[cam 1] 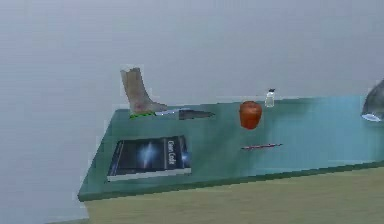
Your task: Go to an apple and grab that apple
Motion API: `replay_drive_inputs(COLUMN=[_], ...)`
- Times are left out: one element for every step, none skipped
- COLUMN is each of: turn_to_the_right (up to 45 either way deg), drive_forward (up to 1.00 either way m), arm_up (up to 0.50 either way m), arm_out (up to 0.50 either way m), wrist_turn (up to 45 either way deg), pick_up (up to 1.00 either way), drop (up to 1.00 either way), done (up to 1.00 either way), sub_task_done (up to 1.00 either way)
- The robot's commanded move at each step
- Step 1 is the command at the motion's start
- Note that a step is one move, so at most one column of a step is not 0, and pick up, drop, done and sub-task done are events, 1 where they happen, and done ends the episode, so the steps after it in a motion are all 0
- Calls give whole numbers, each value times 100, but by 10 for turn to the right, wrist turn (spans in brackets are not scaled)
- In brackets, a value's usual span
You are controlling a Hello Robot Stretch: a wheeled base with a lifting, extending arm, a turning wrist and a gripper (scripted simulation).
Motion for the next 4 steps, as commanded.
replay_drive_inputs(turn_to_the_right=[-450,-240,450,360], drive_forward=[0,0,0,0], arm_up=[0,0,0,0], arm_out=[0,0,0,0], wrist_turn=[0,0,0,0], pick_up=[0,0,0,0], drop=[0,0,0,0], done=[0,0,0,0], sub_task_done=[0,0,0,0])
